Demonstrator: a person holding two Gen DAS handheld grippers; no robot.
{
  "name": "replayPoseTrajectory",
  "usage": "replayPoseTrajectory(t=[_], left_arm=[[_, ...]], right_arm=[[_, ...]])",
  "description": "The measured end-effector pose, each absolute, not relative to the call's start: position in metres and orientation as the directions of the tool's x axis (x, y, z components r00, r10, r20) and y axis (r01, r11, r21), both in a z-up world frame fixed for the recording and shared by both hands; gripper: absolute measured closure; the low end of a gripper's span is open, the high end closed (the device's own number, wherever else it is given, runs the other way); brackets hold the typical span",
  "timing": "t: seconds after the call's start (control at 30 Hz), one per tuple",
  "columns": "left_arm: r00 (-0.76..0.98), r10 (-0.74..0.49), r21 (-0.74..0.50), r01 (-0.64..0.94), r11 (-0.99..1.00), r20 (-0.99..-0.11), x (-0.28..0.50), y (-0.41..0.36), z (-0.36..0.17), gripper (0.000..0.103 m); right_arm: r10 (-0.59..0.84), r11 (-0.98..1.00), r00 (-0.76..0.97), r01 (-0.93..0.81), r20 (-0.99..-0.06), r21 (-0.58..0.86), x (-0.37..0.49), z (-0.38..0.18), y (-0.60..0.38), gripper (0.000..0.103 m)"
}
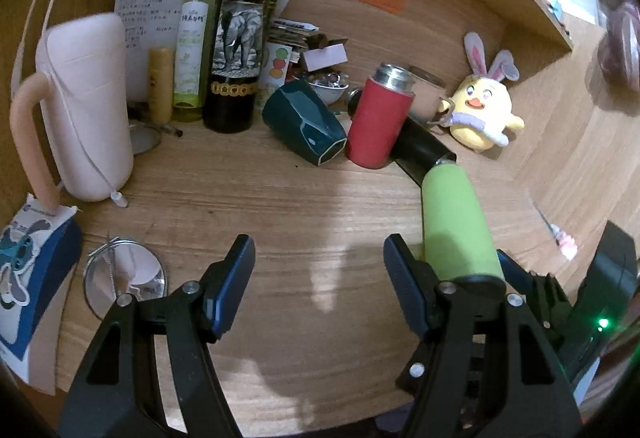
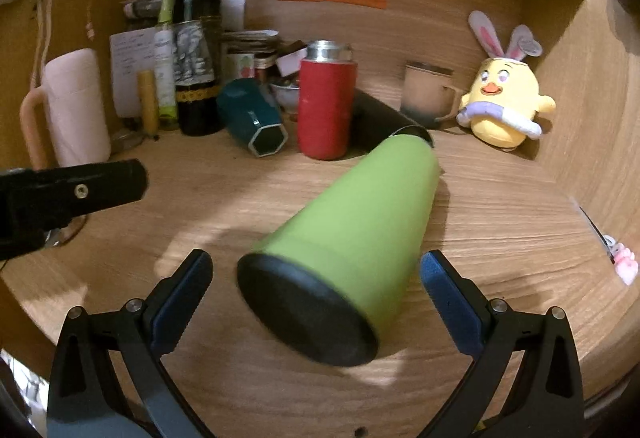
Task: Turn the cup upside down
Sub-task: 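Lift the green tumbler with the left tool, swinging its lid end up, then grasp the tumbler's black lid with the right tool while the left tool holds the body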
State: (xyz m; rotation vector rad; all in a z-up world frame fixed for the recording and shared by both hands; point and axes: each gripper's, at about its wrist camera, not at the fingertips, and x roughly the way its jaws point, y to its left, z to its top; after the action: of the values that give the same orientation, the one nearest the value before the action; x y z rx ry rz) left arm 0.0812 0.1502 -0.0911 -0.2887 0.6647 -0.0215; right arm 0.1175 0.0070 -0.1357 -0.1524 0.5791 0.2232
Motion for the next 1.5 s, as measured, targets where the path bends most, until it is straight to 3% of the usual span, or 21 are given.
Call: replayPoseTrajectory(t=[0.17, 0.27, 0.6, 0.73, 1.1, 1.3, 1.5], left_arm=[[0.772, -0.13, -0.283, -0.067, 0.957, -0.622, 0.088, 0.145, -0.099, 0.037], [0.766, -0.123, -0.252, -0.053, 0.966, -0.63, 0.089, 0.135, -0.101, 0.037], [0.774, -0.138, -0.22, -0.001, 0.976, -0.618, 0.082, 0.106, -0.093, 0.037], [0.786, -0.153, -0.21, 0.03, 0.977, -0.599, 0.076, 0.091, -0.081, 0.037], [0.831, -0.264, -0.178, 0.202, 0.963, -0.489, 0.049, 0.047, -0.028, 0.037], [0.81, -0.389, -0.222, 0.322, 0.92, -0.438, 0.042, 0.035, 0.002, 0.037], [0.779, -0.441, -0.224, 0.379, 0.898, -0.446, 0.061, 0.03, 0.017, 0.037]], right_arm=[[0.225, 0.966, 0.795, -0.257, -0.563, 0.023, 0.121, -0.14, -0.017, 0.001], [0.236, 0.955, 0.807, -0.295, -0.541, -0.024, 0.109, -0.141, -0.02, 0.019], [0.243, 0.959, 0.817, -0.284, -0.522, 0.003, 0.087, -0.142, -0.067, 0.039], [0.268, 0.957, 0.823, -0.288, -0.501, 0.038, 0.073, -0.14, -0.086, 0.04], [0.3, 0.944, 0.902, -0.328, -0.311, -0.041, 0.035, -0.092, -0.097, 0.04], [0.345, 0.931, 0.899, -0.365, -0.271, -0.023, 0.041, -0.07, -0.097, 0.04], [0.388, 0.914, 0.885, -0.405, -0.26, -0.017, 0.054, -0.049, -0.094, 0.04]])
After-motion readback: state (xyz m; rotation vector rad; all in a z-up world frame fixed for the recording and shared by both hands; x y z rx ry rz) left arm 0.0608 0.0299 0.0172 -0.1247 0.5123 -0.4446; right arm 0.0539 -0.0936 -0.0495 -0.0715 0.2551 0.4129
